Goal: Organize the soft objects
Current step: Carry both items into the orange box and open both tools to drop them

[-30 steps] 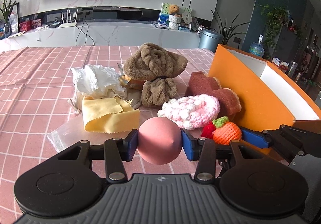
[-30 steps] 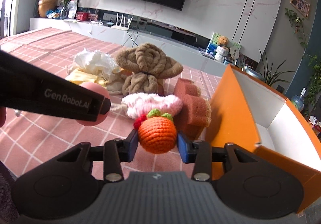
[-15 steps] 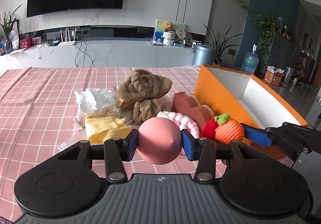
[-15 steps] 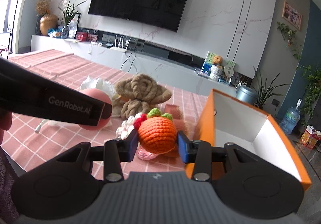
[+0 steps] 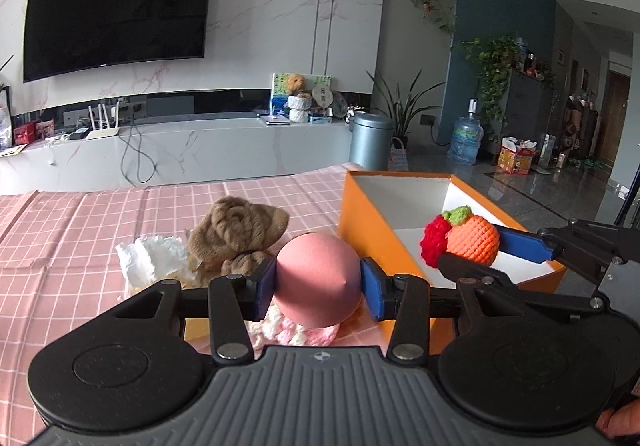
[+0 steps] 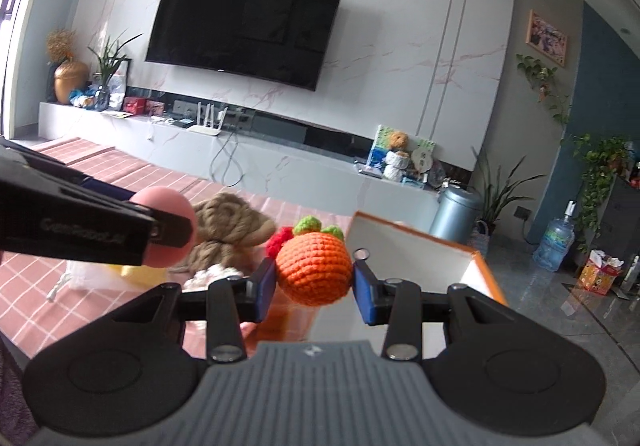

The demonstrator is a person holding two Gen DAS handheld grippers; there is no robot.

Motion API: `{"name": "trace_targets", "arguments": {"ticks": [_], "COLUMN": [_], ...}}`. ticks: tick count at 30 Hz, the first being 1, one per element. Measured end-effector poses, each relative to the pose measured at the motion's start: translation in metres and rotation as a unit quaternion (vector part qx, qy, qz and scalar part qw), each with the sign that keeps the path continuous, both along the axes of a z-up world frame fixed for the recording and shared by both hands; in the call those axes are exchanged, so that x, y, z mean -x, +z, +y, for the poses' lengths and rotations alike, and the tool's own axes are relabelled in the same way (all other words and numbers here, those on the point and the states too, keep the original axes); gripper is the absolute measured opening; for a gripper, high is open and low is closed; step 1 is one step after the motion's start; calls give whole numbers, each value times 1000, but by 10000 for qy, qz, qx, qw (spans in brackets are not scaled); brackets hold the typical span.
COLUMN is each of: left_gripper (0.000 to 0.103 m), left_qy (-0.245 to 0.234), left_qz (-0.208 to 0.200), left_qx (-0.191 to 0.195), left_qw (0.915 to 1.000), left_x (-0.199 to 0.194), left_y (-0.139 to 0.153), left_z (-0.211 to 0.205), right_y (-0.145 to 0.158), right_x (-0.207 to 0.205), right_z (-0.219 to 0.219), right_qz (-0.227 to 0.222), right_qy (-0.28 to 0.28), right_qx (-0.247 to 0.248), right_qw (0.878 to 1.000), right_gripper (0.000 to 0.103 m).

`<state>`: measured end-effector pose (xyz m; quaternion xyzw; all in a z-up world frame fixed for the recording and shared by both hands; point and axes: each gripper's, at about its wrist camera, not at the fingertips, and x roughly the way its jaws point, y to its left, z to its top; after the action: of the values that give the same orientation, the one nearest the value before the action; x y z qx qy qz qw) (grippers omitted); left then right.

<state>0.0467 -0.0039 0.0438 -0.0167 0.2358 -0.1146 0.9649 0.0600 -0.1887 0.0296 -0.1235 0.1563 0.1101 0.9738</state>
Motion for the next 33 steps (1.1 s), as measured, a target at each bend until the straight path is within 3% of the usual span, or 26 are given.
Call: {"name": "trace_targets", "arguments": {"ticks": [3, 6, 12, 17, 22, 28, 33], "left_gripper": [51, 51, 51, 51, 51, 52, 52], "left_qy": [-191, -455, -1291, -2143, -2434, -2715, -2813], "left_qz": [29, -49, 336, 824, 1301, 1747, 2056], "left_qx": [108, -58, -80, -241, -354, -825, -899], "left_qw": [9998, 9989, 9910, 9730, 9605, 9428, 9330], "left_x": [-10, -21, -59, -96, -129, -150, -160], "left_y": [6, 11, 7, -1, -12, -28, -41], "left_z": [-9, -28, -72, -108, -126, -143, -146], "right_y": [8, 13, 18, 6, -16, -33, -49], "right_x": [-9, -24, -76, -123, -159, -176, -186], "right_z": [-17, -38, -88, -116, -128, -120, -110], "right_qz": [46, 180, 1183, 2241, 3026, 3406, 3705], "right_qy": [-47, -152, -128, 67, 105, 431, 645], "right_qx": [4, 29, 57, 197, 157, 517, 887], "right_qw": [10000, 9997, 9929, 9743, 9529, 9378, 9223], "right_gripper": [41, 41, 41, 41, 41, 41, 41]}}
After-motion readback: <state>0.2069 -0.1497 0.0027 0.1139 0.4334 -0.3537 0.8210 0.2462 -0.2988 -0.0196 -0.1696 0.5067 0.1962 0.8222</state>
